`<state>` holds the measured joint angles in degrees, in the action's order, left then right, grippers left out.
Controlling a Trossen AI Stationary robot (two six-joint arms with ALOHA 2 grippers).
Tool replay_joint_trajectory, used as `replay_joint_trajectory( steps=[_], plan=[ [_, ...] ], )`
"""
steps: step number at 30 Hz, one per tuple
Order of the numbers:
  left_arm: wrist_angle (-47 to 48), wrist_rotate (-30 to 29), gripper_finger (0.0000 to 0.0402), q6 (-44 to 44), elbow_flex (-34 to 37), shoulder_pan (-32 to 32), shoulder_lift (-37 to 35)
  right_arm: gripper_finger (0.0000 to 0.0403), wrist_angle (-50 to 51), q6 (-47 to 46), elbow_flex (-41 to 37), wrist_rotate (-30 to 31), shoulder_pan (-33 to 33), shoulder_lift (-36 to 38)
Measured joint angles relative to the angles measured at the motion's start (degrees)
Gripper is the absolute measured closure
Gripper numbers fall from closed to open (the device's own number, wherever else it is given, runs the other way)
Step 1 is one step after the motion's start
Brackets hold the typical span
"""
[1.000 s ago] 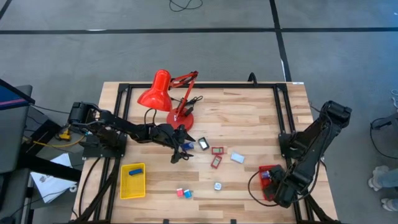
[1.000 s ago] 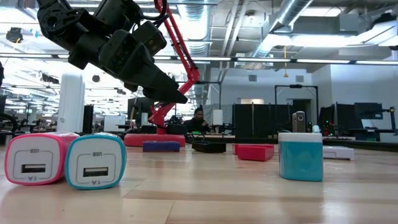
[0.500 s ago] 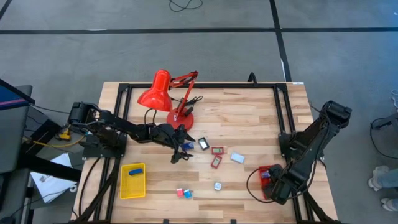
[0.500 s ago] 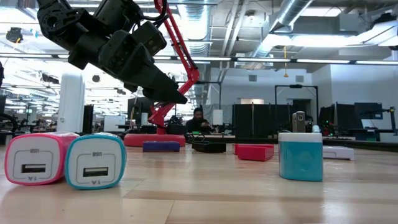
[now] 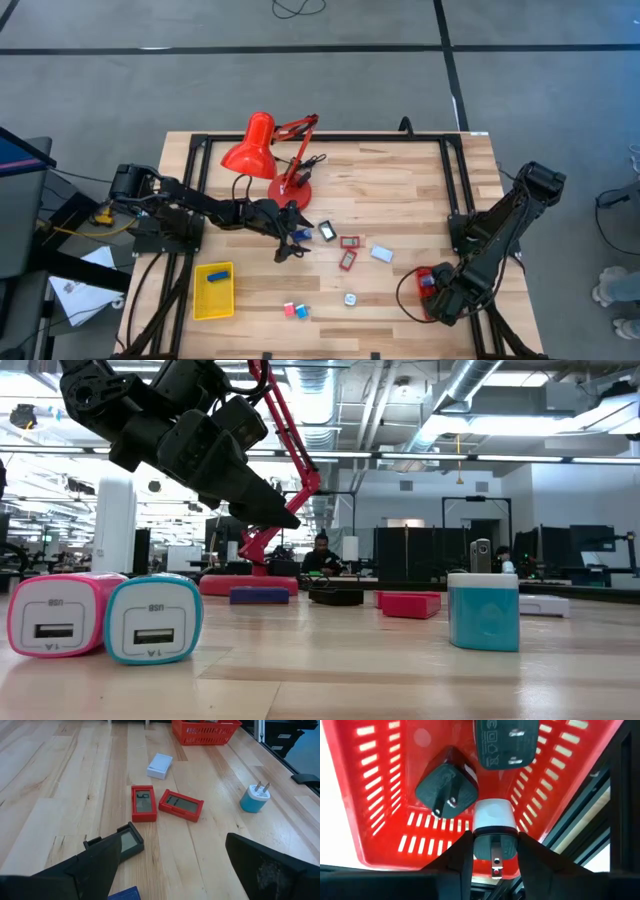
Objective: Pick & Place Office items
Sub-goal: Put the white charger adapter into the red bin, then put the dark blue digital timer into the yellow bin
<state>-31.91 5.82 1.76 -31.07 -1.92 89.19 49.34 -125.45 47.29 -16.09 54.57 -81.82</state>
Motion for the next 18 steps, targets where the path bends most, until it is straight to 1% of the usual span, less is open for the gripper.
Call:
replay_joint_trajectory(
  steps=[6,8,11,14,15,18],
  plan=[
    [-0.01,0.00,0.0049,0.00,0.00,-0.06,0.02,0.0226,0.11,-0.14,0.00,0.04,-0.02,0.00],
    [-0.01,0.01,0.0048,0.00,0.00,-0.03,0.02,0.0213,0.20,-0.13,0.00,0.04,-0.02,0.00],
    [0.00,0.02,0.0049,0.01,0.00,-0.06,0.02,0.0207,0.01,-0.14,-0.47,0.32,-0.02,0.00],
    [-0.01,0.02,0.0050,0.11,0.00,-0.06,0.02,0.0212,0.13,0.83,-1.68,0.48,-0.02,-0.03],
    [-0.01,0.02,0.0049,0.13,0.00,-0.06,0.02,0.0215,0.16,1.69,-1.77,1.00,-0.02,-0.04],
    [-0.01,0.02,0.0048,0.15,0.00,-0.06,0.02,0.0225,0.34,3.89,-1.75,5.13,0.00,-0.02]
  ],
)
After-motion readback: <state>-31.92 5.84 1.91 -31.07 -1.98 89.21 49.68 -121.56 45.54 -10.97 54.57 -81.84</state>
